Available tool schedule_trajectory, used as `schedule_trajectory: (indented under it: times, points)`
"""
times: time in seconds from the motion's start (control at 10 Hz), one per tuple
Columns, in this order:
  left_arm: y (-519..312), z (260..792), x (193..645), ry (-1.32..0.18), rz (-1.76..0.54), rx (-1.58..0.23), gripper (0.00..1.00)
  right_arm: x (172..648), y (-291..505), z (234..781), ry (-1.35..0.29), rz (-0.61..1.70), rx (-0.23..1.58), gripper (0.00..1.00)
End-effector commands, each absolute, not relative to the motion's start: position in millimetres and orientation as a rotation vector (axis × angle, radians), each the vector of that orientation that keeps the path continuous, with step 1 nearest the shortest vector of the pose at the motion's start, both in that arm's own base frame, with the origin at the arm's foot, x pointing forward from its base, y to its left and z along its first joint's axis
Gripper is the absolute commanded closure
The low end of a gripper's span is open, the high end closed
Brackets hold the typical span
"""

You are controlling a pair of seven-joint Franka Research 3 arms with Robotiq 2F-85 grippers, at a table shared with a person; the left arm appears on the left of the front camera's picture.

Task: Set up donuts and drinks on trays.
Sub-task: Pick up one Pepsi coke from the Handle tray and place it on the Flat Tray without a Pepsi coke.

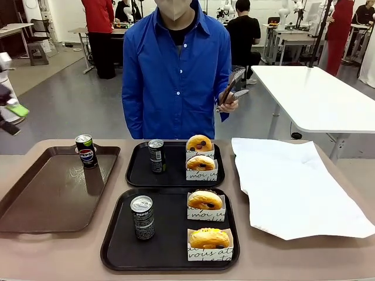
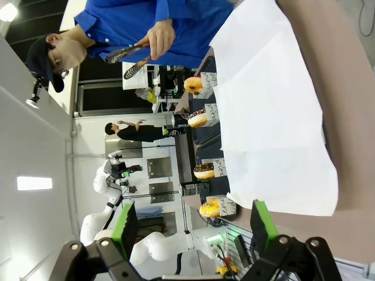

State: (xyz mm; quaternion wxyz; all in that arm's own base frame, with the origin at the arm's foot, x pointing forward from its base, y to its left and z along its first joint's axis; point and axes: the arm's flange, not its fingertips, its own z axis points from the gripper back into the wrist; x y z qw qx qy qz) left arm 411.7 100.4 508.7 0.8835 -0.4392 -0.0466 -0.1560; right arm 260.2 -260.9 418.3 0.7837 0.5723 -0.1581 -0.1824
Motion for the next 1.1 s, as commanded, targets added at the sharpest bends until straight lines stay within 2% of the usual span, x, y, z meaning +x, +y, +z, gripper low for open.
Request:
schedule_trajectory:
  times: [0.0, 0.3, 0.6, 1.0]
  points:
    - [141.1, 487.0, 428.4, -0.056, -0.286, -1.097, 0.0, 261.0, -261.2, 418.9, -0.36, -0.382, 1.25, 0.0]
    - [191.1, 432.6, 406.2, -0.242, -0.123, -1.179, 0.0, 261.0, -261.2, 418.9, -0.36, -0.382, 1.25, 0.0]
    - [210.3, 418.3, 398.1, -0.241, -0.043, -1.193, 0.0, 261.0, -261.2, 418.9, -0.36, -0.382, 1.25, 0.0]
    - [215.4, 412.7, 397.9, -0.213, -0.051, -1.19, 0.0, 261.0, -261.2, 418.9, -0.36, -0.382, 1.25, 0.0]
